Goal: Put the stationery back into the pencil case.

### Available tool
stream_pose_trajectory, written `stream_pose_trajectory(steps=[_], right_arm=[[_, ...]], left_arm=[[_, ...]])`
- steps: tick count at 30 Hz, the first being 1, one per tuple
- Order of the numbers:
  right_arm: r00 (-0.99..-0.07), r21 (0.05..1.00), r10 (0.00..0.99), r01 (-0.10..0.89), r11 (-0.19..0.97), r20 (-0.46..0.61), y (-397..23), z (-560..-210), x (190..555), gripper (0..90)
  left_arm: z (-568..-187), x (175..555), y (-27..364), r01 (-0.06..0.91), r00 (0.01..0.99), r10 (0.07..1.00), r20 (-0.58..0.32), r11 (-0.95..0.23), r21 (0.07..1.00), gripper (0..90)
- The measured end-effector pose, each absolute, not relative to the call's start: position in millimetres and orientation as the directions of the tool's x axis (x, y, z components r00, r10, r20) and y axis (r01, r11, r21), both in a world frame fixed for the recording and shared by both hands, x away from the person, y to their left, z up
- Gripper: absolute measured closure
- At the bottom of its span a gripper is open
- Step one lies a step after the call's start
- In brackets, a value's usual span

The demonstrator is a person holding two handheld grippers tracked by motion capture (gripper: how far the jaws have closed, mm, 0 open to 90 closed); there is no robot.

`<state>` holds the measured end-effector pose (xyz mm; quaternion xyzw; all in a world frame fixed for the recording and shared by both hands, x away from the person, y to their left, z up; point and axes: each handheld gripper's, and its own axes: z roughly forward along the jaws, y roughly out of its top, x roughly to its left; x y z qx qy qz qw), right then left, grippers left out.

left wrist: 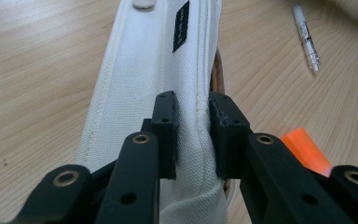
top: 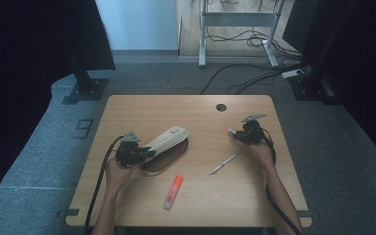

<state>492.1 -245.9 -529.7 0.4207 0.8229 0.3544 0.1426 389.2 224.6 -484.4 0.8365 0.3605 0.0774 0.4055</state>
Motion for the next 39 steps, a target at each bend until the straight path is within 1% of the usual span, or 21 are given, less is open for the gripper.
stream_pose_trajectory(steps=[11,25,39], right_arm=[[-0.618,0.728,0.784,0.565,0.390,0.060,-245,-516,474,71.8],[-0.658,0.755,0.751,0.517,0.403,0.050,-228,-498,451,71.9],[-0.720,0.763,0.693,0.474,0.440,0.047,-190,-490,438,71.9]], left_arm=[[-484,389,225,0.542,0.726,0.668,-0.165,-0.407,0.735,73.5],[-482,388,226,0.538,0.724,0.670,-0.161,-0.404,0.740,73.9],[-481,388,226,0.538,0.721,0.673,-0.166,-0.392,0.746,74.3]])
